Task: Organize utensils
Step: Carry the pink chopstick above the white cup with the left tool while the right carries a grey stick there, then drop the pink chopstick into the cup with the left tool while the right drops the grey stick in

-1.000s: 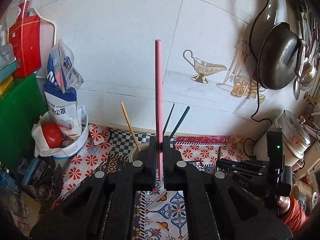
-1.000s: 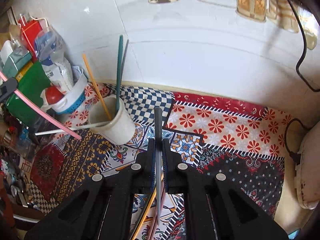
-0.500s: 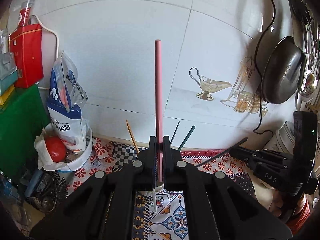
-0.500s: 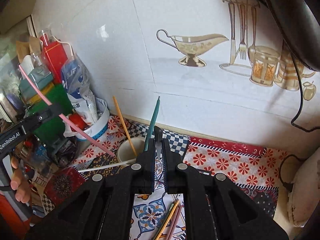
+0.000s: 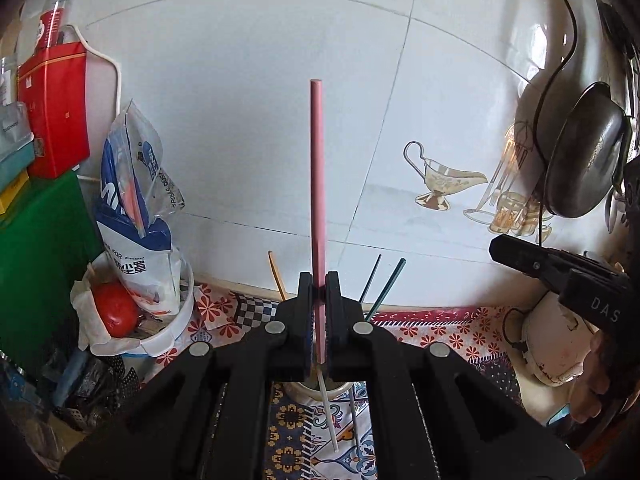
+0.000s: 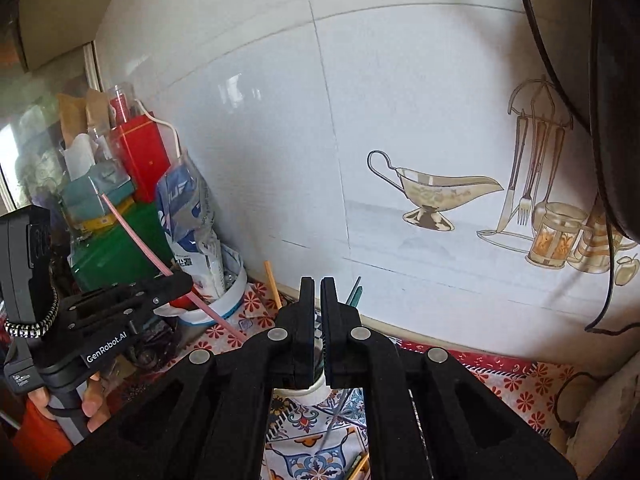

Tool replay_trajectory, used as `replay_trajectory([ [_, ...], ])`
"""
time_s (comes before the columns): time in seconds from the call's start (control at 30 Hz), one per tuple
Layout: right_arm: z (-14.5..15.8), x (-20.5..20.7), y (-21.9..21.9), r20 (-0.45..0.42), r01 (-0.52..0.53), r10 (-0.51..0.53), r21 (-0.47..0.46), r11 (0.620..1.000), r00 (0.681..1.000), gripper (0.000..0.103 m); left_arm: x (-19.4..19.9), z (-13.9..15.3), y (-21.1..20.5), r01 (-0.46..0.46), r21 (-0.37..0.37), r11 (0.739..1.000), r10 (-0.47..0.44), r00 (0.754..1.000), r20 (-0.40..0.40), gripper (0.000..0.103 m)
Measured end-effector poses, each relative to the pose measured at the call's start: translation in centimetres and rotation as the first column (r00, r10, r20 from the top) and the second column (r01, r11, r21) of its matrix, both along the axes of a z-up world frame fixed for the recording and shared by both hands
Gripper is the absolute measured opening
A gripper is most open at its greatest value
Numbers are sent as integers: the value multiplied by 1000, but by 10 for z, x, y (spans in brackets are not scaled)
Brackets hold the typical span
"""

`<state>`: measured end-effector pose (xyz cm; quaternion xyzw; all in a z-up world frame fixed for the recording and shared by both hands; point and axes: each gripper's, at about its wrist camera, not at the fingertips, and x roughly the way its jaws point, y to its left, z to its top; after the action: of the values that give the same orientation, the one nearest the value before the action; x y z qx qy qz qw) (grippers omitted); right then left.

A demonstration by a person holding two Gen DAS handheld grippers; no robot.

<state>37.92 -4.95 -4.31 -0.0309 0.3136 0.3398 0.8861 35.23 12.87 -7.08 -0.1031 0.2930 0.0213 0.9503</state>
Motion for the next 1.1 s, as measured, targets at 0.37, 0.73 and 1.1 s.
replay_trajectory([
  [0.37,-106,28,4,-281,-19,-19,-131,991,960,7,21,-29,10,-5,-1,1000,5,998,-58,3],
  [0.73,-220,66,12,-521,5,-117,-213,977,846,17,49,-77,11,7,9,1000,-6,987,-159,3],
  [1.1,-254,114,40,-581,30,-164,-233,972,797,17,59,-102,7,51,34,998,-43,976,-212,3],
])
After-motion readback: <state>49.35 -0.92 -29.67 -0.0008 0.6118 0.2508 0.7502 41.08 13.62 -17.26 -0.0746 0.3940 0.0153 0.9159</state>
